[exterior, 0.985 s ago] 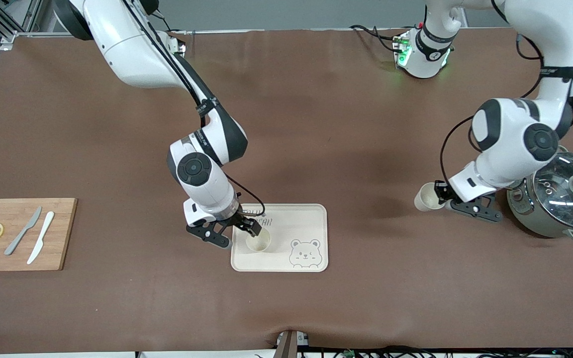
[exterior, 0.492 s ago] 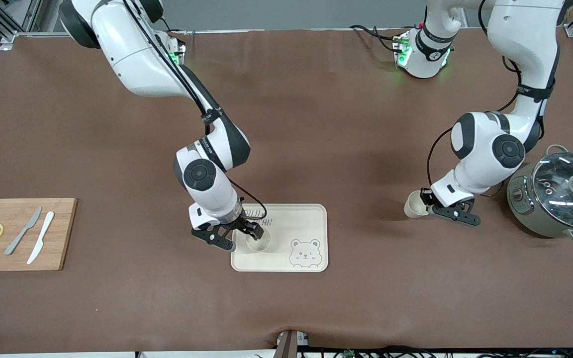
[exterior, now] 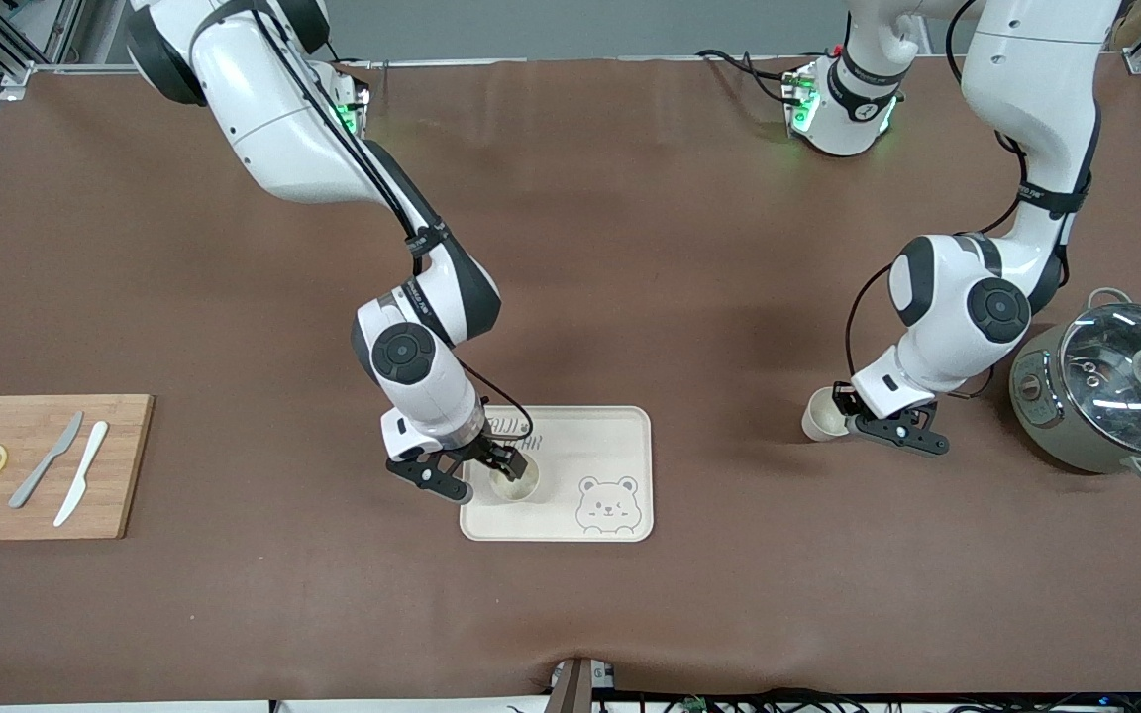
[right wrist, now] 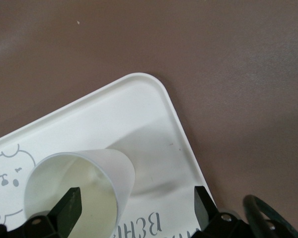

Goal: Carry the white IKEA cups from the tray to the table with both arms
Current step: 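Set the cup on the table and open the left gripper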

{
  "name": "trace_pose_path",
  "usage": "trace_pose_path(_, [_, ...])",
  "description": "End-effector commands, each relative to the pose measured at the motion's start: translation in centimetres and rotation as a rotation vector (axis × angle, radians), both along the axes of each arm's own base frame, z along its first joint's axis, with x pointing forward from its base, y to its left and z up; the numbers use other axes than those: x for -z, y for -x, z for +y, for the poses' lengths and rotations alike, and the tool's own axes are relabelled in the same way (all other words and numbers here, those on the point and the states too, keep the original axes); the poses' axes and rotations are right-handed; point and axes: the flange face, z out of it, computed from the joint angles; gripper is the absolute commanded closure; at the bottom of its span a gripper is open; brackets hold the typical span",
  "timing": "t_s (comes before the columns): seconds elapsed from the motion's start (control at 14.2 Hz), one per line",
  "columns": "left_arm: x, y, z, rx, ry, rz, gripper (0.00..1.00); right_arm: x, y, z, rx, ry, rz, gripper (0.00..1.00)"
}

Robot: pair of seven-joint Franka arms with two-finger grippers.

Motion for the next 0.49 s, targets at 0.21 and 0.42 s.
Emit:
trace_pose_path(0.21, [0.35, -0.09, -0.11, 0.009, 0.007, -0.018, 1.00, 0.38, -0.19, 0.89, -0.013, 0.006, -0.033, 0.00])
trace_pose_path(0.42, [0.76, -0.14, -0.17, 0.009, 0.006, -0.024, 1.00, 0.38, 0.04, 1.30, -0.023, 0.013, -0.037, 0.00])
